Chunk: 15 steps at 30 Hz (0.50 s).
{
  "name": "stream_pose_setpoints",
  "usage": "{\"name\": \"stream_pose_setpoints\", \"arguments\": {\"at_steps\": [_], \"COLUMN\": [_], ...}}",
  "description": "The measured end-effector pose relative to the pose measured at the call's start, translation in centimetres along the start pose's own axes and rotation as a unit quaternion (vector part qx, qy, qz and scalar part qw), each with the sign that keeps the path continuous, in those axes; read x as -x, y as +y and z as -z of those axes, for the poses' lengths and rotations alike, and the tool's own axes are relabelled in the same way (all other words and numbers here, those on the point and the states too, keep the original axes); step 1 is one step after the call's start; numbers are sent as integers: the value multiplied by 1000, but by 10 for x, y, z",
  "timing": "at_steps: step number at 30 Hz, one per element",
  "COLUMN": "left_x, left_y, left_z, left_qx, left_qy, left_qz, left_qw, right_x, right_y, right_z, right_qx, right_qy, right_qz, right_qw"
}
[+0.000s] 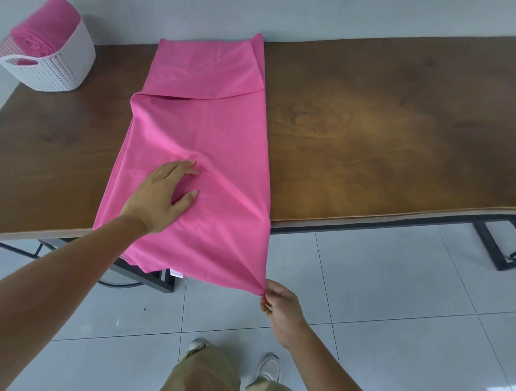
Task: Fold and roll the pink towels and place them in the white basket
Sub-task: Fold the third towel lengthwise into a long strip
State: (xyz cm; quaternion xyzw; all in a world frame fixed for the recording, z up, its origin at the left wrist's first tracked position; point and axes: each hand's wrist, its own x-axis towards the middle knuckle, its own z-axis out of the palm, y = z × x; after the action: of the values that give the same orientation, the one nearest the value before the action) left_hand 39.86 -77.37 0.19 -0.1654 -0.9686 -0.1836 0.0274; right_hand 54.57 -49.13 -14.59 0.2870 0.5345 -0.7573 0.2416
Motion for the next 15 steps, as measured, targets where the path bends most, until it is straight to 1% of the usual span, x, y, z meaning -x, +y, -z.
{"name": "stream_pose_setpoints", "arguments": {"at_steps": [4,6,9,12,15], "left_x": [1,0,0,0,0], "left_y": [0,0,1,0,-1], "left_z": [0,0,1,1,1], "left_qx": [7,10,13,12,10], "left_qy": [-1,-1,-2,-4,-5], "left_qz": [-2,-3,0,2,3], "left_qw": [1000,1000,1000,1000,1000], "right_x": [5,6,5,3,6], "right_y": [-5,-8,-9,-8,-22], "right_z": [-1,-1,2,6,10], "right_qx": [17,68,156,244,302], "right_qy": [3,1,18,52,64], "right_qz": [-26,-29,-5,34,75], "right_qw": [1000,997,988,968,948]}}
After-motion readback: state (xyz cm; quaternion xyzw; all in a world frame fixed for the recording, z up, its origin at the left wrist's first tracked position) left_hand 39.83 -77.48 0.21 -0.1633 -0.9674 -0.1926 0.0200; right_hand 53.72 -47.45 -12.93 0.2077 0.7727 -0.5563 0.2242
